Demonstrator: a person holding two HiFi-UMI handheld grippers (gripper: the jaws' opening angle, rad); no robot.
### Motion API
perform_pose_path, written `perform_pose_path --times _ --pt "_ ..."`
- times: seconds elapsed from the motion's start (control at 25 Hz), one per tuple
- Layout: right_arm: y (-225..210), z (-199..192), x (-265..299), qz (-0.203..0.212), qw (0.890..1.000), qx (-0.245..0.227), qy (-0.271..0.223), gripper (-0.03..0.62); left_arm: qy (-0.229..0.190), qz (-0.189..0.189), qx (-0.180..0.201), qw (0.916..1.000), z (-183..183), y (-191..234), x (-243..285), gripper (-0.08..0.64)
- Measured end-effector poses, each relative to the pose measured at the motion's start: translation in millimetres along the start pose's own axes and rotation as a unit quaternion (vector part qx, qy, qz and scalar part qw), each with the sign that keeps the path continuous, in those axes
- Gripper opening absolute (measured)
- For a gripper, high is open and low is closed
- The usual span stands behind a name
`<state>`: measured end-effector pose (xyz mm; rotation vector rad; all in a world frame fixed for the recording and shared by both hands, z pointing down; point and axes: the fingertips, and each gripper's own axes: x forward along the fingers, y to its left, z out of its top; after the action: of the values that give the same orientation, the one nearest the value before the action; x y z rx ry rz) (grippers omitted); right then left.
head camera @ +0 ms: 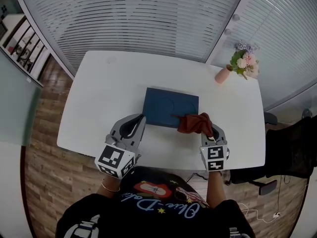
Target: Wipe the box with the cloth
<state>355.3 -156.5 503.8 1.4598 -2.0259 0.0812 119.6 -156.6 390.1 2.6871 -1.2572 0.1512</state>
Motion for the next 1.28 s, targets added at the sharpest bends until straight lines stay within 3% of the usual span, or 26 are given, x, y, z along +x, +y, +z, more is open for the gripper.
perform_pose_path --times 0.28,0.6,0.8,1.04,1.28 --pt "-18 -20 -18 -0.006 0.999 0.045 -0.009 0.032 0.003 0.002 0.008 1.0 4 -20 0 0.003" --pt "-46 0 -54 -0.029 0.991 0.1 -0.082 0.034 0.004 0.003 0.021 0.9998 9 -40 -1 0.003" --pt "-50 32 -79 -0.022 0.973 0.162 -0.161 0.034 0.005 0.018 0.027 0.9995 13 -39 -10 0.003" --pt "-36 77 -104 0.025 0.942 0.212 -0.258 0.034 -0.002 0.02 0.031 0.9993 17 -42 -16 0.003" --pt "-20 91 -107 0.057 0.929 0.229 -0.285 0.034 -0.005 0.018 0.031 0.9993 17 -46 -16 0.003"
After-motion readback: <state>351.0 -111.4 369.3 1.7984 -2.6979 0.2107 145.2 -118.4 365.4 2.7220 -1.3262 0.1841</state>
